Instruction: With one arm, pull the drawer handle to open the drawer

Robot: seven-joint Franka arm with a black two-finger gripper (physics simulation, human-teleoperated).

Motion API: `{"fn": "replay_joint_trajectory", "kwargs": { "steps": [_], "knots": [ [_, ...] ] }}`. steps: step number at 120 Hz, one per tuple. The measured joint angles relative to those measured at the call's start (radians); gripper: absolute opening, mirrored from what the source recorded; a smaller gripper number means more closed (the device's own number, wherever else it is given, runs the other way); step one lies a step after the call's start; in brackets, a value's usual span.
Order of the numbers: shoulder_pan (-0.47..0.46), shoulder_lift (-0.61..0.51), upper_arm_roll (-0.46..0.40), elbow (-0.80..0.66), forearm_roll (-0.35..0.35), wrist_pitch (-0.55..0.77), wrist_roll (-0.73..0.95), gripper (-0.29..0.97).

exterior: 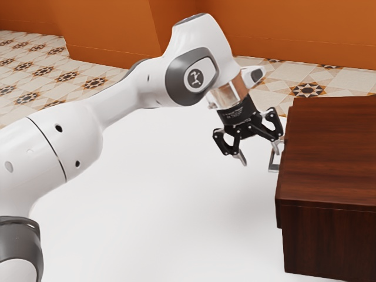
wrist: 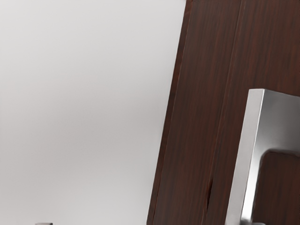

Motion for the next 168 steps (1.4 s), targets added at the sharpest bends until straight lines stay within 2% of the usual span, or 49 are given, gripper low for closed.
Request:
{"fn": "replay_joint_trajectory", "kwargs": {
  "steps": [93, 168],
  "knots": [
    [0.009, -0.024, 0.046, -0.014, -0.003, -0.069, 0.08, 0.51],
    [0.027, -0.102, 0.118, -0.109, -0.036, -0.119, 0.167, 0.51]
  ]
}}
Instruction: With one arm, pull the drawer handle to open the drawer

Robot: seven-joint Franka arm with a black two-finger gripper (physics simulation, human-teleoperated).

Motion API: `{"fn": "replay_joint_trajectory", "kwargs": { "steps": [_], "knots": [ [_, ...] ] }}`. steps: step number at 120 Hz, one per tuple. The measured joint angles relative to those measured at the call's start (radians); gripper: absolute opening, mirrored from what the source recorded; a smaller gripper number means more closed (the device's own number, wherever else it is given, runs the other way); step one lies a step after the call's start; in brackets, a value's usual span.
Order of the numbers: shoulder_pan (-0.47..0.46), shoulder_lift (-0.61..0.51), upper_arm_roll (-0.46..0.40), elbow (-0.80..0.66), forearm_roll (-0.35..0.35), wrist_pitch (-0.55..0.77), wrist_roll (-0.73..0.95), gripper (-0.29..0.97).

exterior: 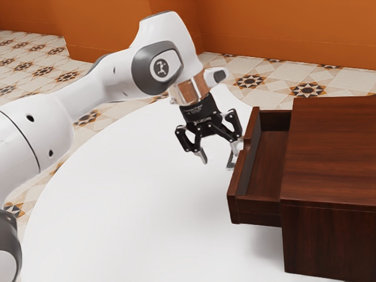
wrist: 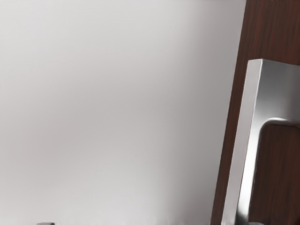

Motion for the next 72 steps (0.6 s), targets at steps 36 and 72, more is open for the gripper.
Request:
{"fn": "replay_joint_trajectory", "kwargs": {
  "steps": [36, 72],
  "knots": [
    [-0.001, -0.038, 0.062, -0.051, -0.03, -0.012, 0.054, 0.51],
    [-0.002, -0.052, 0.102, -0.076, -0.035, -0.03, 0.106, 0.51]
  ]
}}
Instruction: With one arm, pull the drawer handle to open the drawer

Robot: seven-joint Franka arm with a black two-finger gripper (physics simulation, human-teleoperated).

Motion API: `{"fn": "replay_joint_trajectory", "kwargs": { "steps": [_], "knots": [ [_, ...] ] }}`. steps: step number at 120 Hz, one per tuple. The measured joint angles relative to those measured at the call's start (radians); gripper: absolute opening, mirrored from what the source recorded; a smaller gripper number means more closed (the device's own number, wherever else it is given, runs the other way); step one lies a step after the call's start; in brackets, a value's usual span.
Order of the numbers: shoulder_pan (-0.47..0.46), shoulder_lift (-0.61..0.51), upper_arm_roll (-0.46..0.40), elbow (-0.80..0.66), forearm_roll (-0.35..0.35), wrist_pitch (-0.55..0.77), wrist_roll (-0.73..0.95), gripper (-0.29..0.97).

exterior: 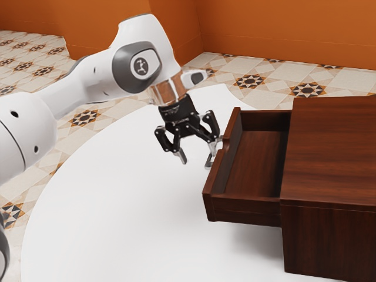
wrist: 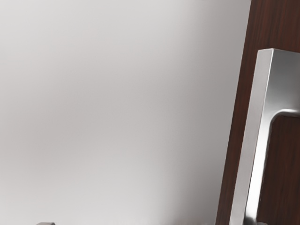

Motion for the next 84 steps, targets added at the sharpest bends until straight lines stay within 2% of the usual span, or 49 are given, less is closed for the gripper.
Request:
{"fn": "replay_joint_trajectory", "kwargs": {
  "steps": [62, 84],
  "knots": [
    [0.001, -0.029, 0.055, -0.038, -0.009, -0.021, 0.087, 0.51],
    [0.0, -0.033, 0.056, -0.036, -0.032, -0.023, 0.109, 0.51]
  ]
}}
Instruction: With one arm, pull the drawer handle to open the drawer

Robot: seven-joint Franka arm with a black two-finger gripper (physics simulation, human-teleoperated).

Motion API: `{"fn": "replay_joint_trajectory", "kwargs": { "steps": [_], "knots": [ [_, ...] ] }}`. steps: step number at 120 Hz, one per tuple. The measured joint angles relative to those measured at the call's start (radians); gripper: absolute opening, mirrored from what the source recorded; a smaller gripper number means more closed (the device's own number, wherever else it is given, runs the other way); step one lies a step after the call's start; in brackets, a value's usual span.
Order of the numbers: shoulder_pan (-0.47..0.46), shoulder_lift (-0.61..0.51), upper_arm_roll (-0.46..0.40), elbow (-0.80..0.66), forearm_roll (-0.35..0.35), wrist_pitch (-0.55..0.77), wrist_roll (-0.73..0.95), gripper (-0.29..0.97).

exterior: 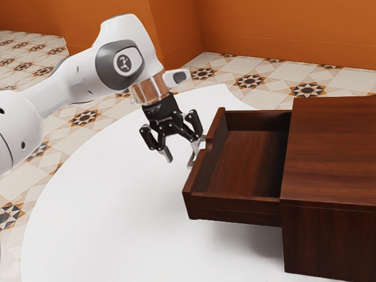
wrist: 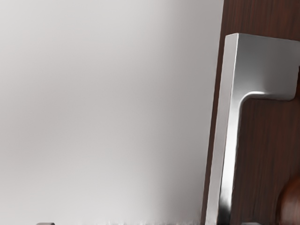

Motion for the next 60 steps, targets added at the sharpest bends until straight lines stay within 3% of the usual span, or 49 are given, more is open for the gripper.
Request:
{"fn": "replay_joint_trajectory", "kwargs": {
  "steps": [22, 60],
  "knots": [
    [0.0, -0.011, -0.002, 0.003, -0.024, -0.001, 0.018, 0.52],
    [0.0, -0.05, -0.003, 0.011, -0.039, -0.008, 0.032, 0.64]
  ]
}}
